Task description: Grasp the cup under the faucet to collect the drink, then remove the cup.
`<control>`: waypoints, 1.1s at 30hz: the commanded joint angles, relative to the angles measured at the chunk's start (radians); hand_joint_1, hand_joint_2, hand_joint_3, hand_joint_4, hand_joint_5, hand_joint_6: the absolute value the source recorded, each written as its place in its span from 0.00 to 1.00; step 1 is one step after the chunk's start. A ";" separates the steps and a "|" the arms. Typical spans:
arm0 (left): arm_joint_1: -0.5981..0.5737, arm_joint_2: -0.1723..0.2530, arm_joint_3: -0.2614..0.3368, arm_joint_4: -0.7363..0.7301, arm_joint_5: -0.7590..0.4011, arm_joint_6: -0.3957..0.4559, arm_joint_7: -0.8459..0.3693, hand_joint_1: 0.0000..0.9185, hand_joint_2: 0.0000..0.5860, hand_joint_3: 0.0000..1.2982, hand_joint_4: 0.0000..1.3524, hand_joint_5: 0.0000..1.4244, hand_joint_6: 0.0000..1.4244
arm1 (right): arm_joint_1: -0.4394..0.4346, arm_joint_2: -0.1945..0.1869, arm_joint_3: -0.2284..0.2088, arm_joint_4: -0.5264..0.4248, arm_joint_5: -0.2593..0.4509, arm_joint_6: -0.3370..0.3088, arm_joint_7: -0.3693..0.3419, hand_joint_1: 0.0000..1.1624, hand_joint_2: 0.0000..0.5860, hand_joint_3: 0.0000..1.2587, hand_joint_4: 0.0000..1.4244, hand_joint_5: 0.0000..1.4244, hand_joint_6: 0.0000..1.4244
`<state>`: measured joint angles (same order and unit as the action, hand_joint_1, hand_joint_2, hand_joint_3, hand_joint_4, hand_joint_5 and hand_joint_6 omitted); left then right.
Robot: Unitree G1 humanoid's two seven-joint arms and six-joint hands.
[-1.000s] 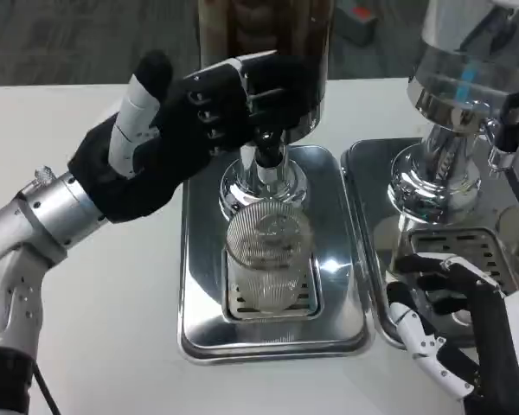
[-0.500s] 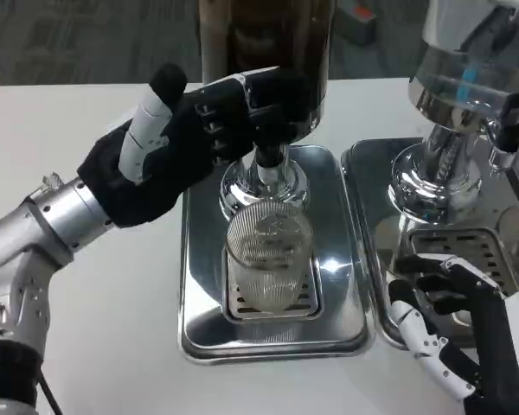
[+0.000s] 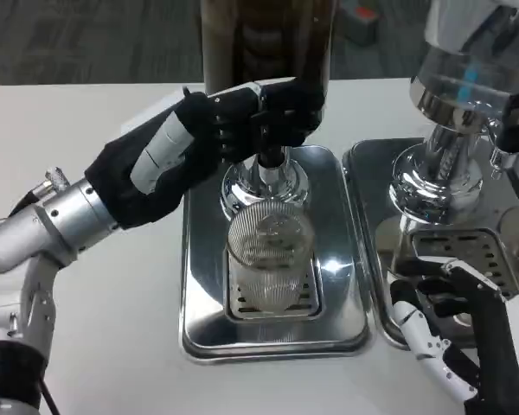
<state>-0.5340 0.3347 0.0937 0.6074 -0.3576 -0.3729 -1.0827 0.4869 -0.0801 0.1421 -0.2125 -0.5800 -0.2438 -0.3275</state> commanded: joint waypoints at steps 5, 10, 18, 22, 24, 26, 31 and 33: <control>0.007 0.007 -0.034 0.047 0.064 -0.119 -0.004 0.00 0.15 0.17 0.09 0.11 0.12 | 0.002 0.000 -0.003 -0.006 0.008 -0.006 -0.010 0.23 0.58 0.40 0.26 0.30 0.38; 0.009 0.014 -0.044 0.070 0.082 -0.179 0.001 0.00 0.15 0.17 0.09 0.10 0.12 | 0.000 -0.002 -0.006 -0.007 0.010 -0.006 -0.009 0.21 0.59 0.38 0.26 0.30 0.38; 0.012 0.025 -0.066 0.084 0.118 -0.289 0.024 0.00 0.14 0.17 0.09 0.09 0.12 | -0.007 -0.005 -0.008 -0.006 0.012 -0.005 -0.005 0.20 0.59 0.35 0.26 0.30 0.38; 0.013 0.029 -0.073 0.090 0.138 -0.341 0.038 0.00 0.14 0.17 0.09 0.09 0.12 | -0.009 -0.006 -0.007 -0.005 0.012 -0.003 -0.005 0.19 0.58 0.35 0.26 0.30 0.38; 0.013 0.031 -0.078 0.094 0.143 -0.364 0.045 0.00 0.14 0.17 0.09 0.09 0.13 | -0.009 -0.006 -0.007 -0.005 0.014 -0.003 -0.006 0.19 0.58 0.35 0.26 0.30 0.38; 0.012 0.031 -0.082 0.098 0.141 -0.375 0.047 0.00 0.14 0.17 0.09 0.09 0.13 | -0.007 -0.006 -0.006 -0.004 0.015 -0.004 -0.007 0.19 0.58 0.35 0.26 0.30 0.38; 0.012 0.037 -0.090 0.111 0.156 -0.417 0.063 0.00 0.14 0.17 0.09 0.10 0.13 | -0.005 -0.005 -0.005 -0.004 0.019 -0.004 -0.009 0.19 0.59 0.31 0.27 0.30 0.35; 0.013 0.041 -0.096 0.110 0.162 -0.435 0.069 0.00 0.14 0.17 0.09 0.10 0.13 | -0.005 -0.004 -0.007 -0.003 0.021 -0.004 -0.009 0.19 0.59 0.31 0.27 0.30 0.35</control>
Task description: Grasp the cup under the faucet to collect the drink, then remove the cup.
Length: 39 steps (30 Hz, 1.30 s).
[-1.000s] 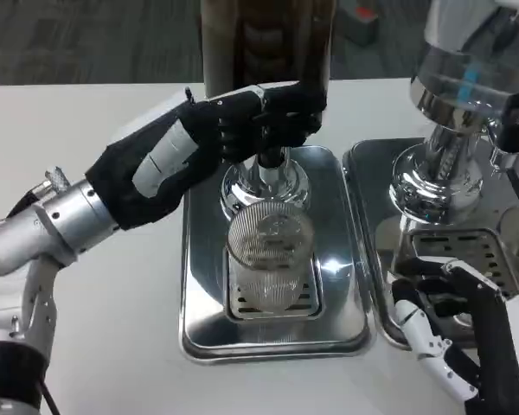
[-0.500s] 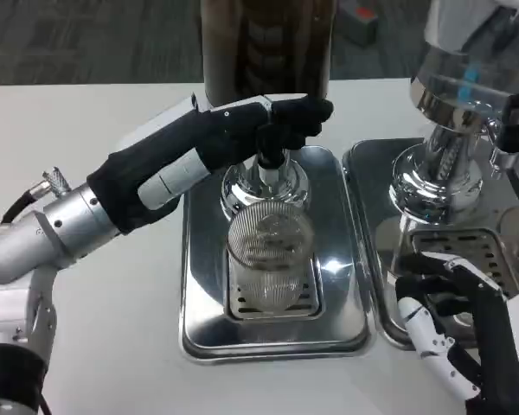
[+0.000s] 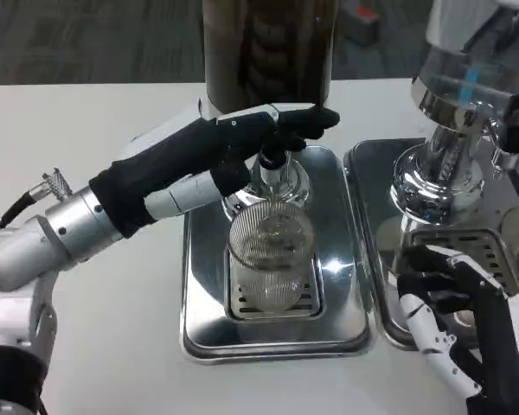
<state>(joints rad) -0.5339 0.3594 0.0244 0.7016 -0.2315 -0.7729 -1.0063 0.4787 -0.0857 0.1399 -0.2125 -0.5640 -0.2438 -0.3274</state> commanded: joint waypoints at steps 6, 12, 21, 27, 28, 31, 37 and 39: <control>0.012 0.025 -0.041 0.017 0.045 -0.068 0.009 0.00 0.14 0.17 0.09 0.10 0.14 | -0.003 0.001 -0.005 0.001 0.012 -0.006 -0.008 0.19 0.58 0.30 0.27 0.30 0.33; 0.012 0.036 -0.058 0.021 0.055 -0.102 0.027 0.00 0.15 0.18 0.10 0.10 0.14 | -0.006 0.000 -0.007 -0.001 0.020 -0.005 -0.003 0.18 0.56 0.28 0.26 0.30 0.33; 0.010 0.042 -0.070 0.026 0.058 -0.122 0.042 0.00 0.15 0.19 0.10 0.10 0.14 | -0.013 -0.002 -0.013 -0.009 0.032 0.002 0.005 0.18 0.55 0.28 0.26 0.30 0.32; 0.010 0.045 -0.074 0.027 0.061 -0.128 0.048 0.00 0.15 0.19 0.10 0.10 0.14 | -0.018 -0.001 -0.018 -0.017 0.042 0.010 0.016 0.17 0.53 0.27 0.26 0.30 0.32; 0.009 0.045 -0.075 0.028 0.063 -0.130 0.050 0.00 0.15 0.19 0.10 0.10 0.14 | -0.018 -0.001 -0.019 -0.018 0.043 0.011 0.017 0.17 0.53 0.27 0.26 0.29 0.32; 0.009 0.047 -0.076 0.028 0.065 -0.133 0.052 0.00 0.15 0.19 0.10 0.10 0.14 | -0.019 -0.002 -0.021 -0.023 0.048 0.015 0.024 0.17 0.51 0.27 0.25 0.29 0.32; 0.012 0.048 -0.082 0.024 0.067 -0.138 0.058 0.00 0.15 0.19 0.11 0.10 0.14 | -0.021 -0.001 -0.026 -0.030 0.054 0.020 0.034 0.17 0.51 0.27 0.25 0.29 0.32; 0.012 0.049 -0.084 0.024 0.066 -0.138 0.059 0.00 0.15 0.19 0.11 0.10 0.14 | -0.021 -0.001 -0.027 -0.031 0.055 0.021 0.036 0.17 0.51 0.27 0.25 0.29 0.32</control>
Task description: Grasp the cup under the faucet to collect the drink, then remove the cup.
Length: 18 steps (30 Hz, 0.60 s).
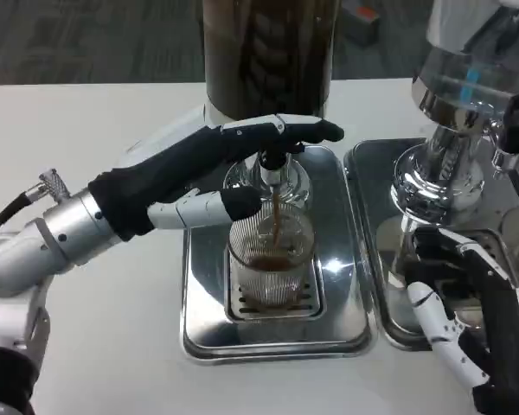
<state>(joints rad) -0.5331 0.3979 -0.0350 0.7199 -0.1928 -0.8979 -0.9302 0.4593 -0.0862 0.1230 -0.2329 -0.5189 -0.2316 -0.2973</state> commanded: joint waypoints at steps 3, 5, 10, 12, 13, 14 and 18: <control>0.010 0.012 -0.028 0.007 0.029 -0.018 -0.013 0.00 0.15 0.20 0.11 0.10 0.14 | -0.003 0.002 -0.011 -0.012 0.010 0.011 0.008 0.17 0.51 0.27 0.25 0.29 0.32; 0.010 0.014 -0.031 0.007 0.028 -0.020 -0.010 0.00 0.15 0.20 0.11 0.10 0.14 | -0.003 0.002 -0.011 -0.013 0.010 0.012 0.008 0.17 0.50 0.27 0.25 0.29 0.32; 0.008 0.016 -0.037 0.009 0.027 -0.022 -0.006 0.00 0.15 0.20 0.11 0.10 0.14 | -0.004 0.003 -0.010 -0.015 0.010 0.013 0.010 0.17 0.52 0.27 0.25 0.29 0.32; 0.008 0.017 -0.038 0.010 0.027 -0.023 -0.006 0.00 0.15 0.20 0.11 0.10 0.14 | -0.004 0.003 -0.011 -0.016 0.010 0.013 0.011 0.17 0.52 0.27 0.25 0.29 0.32; 0.008 0.018 -0.038 0.010 0.027 -0.024 -0.005 0.00 0.15 0.20 0.11 0.10 0.14 | -0.005 0.003 -0.011 -0.017 0.010 0.013 0.012 0.17 0.52 0.27 0.25 0.29 0.31; 0.008 0.018 -0.038 0.010 0.028 -0.025 -0.003 0.00 0.15 0.20 0.11 0.10 0.14 | -0.006 0.002 -0.011 -0.017 0.011 0.014 0.013 0.17 0.52 0.27 0.25 0.29 0.31; 0.009 0.020 -0.040 0.010 0.030 -0.030 0.002 0.00 0.15 0.20 0.11 0.10 0.14 | -0.012 -0.001 -0.014 -0.017 0.015 0.014 0.018 0.17 0.51 0.27 0.24 0.29 0.31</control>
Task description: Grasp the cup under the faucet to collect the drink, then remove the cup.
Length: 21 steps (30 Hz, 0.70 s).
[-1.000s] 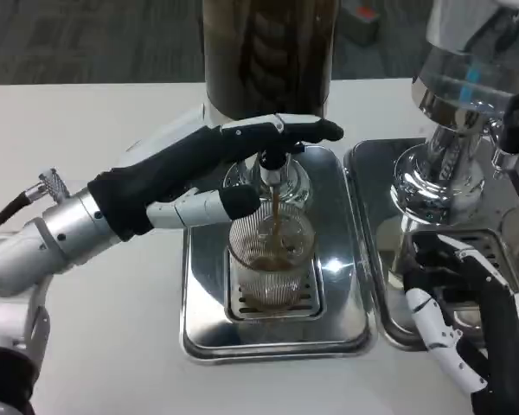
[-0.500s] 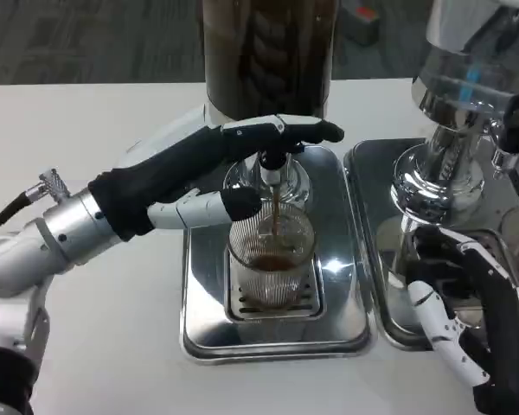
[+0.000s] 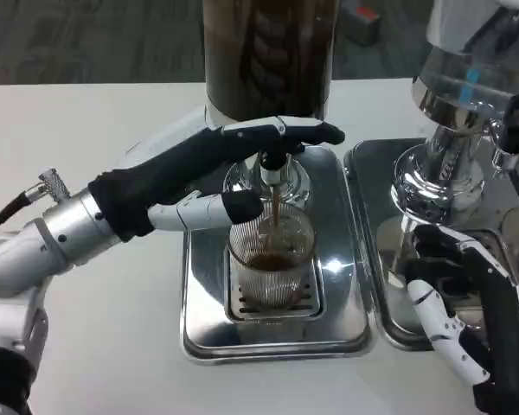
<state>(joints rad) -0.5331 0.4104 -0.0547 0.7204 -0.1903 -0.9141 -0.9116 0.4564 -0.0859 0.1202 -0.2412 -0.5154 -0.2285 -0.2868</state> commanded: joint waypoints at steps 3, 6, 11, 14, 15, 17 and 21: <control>0.010 0.008 -0.020 0.009 0.026 -0.014 -0.016 0.00 0.15 0.20 0.11 0.10 0.14 | -0.018 -0.003 -0.012 -0.010 0.014 0.015 0.018 0.16 0.50 0.27 0.24 0.28 0.31; 0.013 0.009 -0.020 0.007 0.026 -0.014 -0.013 0.00 0.16 0.20 0.11 0.10 0.14 | -0.031 -0.005 -0.010 -0.010 0.017 0.023 0.033 0.15 0.49 0.27 0.24 0.28 0.31; 0.018 0.008 -0.021 0.004 0.025 -0.016 -0.012 0.00 0.16 0.21 0.11 0.10 0.14 | -0.052 -0.008 -0.006 -0.010 0.017 0.035 0.055 0.11 0.48 0.26 0.22 0.27 0.30; 0.018 0.006 -0.022 0.004 0.024 -0.017 -0.011 0.00 0.16 0.21 0.11 0.10 0.14 | -0.067 -0.009 -0.003 -0.008 0.013 0.045 0.065 0.11 0.48 0.25 0.22 0.26 0.30; 0.018 0.006 -0.022 0.004 0.024 -0.018 -0.011 0.00 0.16 0.21 0.11 0.10 0.14 | -0.070 -0.009 -0.002 -0.007 0.012 0.048 0.066 0.11 0.48 0.25 0.22 0.26 0.30; 0.018 0.006 -0.023 0.004 0.024 -0.018 -0.009 0.00 0.16 0.21 0.11 0.10 0.14 | -0.076 -0.008 -0.002 -0.006 0.012 0.053 0.069 0.11 0.48 0.24 0.21 0.26 0.30; 0.018 0.006 -0.024 0.004 0.023 -0.018 -0.009 0.00 0.16 0.22 0.12 0.10 0.14 | -0.087 -0.007 0.001 -0.002 0.014 0.061 0.072 0.11 0.48 0.24 0.21 0.26 0.29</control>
<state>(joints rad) -0.5313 0.4131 -0.0592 0.7207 -0.1899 -0.9237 -0.9031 0.3791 -0.0895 0.1218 -0.2420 -0.5034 -0.1784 -0.2200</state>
